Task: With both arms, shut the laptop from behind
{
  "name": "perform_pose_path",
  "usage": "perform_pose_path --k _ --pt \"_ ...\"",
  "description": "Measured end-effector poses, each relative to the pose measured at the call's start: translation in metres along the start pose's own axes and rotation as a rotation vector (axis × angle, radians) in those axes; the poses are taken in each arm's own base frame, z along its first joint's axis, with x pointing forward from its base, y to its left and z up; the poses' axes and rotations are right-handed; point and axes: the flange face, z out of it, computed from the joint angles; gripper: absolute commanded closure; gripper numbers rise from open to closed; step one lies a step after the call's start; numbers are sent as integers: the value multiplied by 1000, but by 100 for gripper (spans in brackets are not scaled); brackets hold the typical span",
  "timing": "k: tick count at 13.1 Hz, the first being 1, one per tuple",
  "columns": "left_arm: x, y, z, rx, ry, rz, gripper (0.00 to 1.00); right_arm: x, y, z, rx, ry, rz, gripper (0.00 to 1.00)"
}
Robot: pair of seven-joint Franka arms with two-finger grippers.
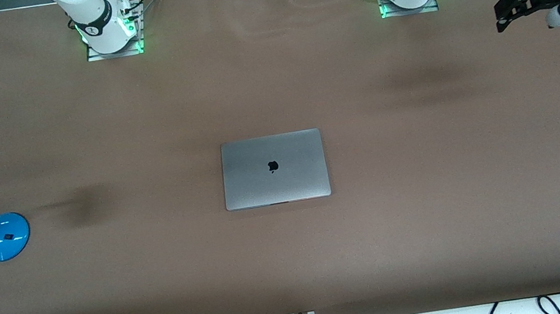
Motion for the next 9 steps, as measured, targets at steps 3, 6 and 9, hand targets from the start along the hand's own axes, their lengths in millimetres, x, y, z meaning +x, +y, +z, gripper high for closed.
perform_pose_path --k 3,6,9 --pt "10 19 2 -1 0 14 0 -4 -1 3 5 -36 0 1" --pt "25 25 -17 -2 27 18 0 -4 -1 4 6 -41 -1 1" --pt "28 15 -18 -4 10 -4 0 -5 0 4 5 -44 2 1"
